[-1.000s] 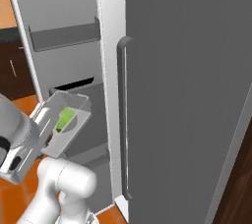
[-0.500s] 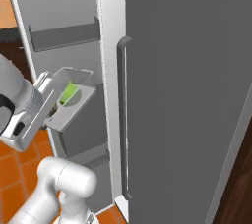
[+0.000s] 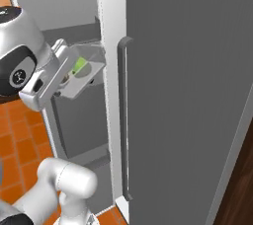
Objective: Take the meat container that has the chicken drumstick and place it on the second highest rack of the freezer. Then take the vegetable container that has the lemon wedge and onion and place it on the highest rack of the freezer.
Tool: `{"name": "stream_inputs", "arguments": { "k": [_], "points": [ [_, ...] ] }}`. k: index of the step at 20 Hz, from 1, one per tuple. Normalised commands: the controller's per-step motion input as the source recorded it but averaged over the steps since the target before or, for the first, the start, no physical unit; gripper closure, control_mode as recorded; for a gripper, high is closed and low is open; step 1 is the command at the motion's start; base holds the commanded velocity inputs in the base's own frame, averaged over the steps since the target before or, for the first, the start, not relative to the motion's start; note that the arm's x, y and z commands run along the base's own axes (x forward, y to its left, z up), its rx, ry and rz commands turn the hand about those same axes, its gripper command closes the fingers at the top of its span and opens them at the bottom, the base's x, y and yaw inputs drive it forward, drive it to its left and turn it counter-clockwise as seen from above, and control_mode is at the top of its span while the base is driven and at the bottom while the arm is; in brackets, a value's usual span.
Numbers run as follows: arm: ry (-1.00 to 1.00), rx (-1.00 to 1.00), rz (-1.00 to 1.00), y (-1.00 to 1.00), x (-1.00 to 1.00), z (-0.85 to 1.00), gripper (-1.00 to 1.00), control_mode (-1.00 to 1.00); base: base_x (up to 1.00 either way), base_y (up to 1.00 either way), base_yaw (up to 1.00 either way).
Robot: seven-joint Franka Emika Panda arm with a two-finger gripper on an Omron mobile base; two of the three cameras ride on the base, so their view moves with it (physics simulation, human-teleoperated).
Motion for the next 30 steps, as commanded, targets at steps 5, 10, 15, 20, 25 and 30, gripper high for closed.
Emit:
{"name": "stream_inputs", "arguments": {
  "k": [5, 10, 15, 20, 25, 30],
  "points": [
    [-0.18, 0.0, -0.09, -0.13, 0.19, 0.15, 1.0, -1.0, 0.0, 0.0, 0.0],
    [-0.07, 0.0, -0.1, -0.19, 0.77, 0.09, 1.0, -1.0, 0.0, 0.0, 0.0],
    [-0.04, 0.0, -0.04, -0.12, 0.85, 0.25, 1.0, -1.0, 0.0, 0.0, 0.0],
    [0.0, 0.0, 0.0, -0.37, 0.6, 0.04, 1.0, -1.0, 0.0, 0.0, 0.0],
    [0.0, 0.0, 0.04, -0.37, 0.45, 0.0, 1.0, -1.0, 0.0, 0.0, 0.0],
    [-0.01, 0.0, 0.03, -0.23, 0.66, 0.0, 1.0, -1.0, 0.0, 0.0, 0.0]
  ]
}}
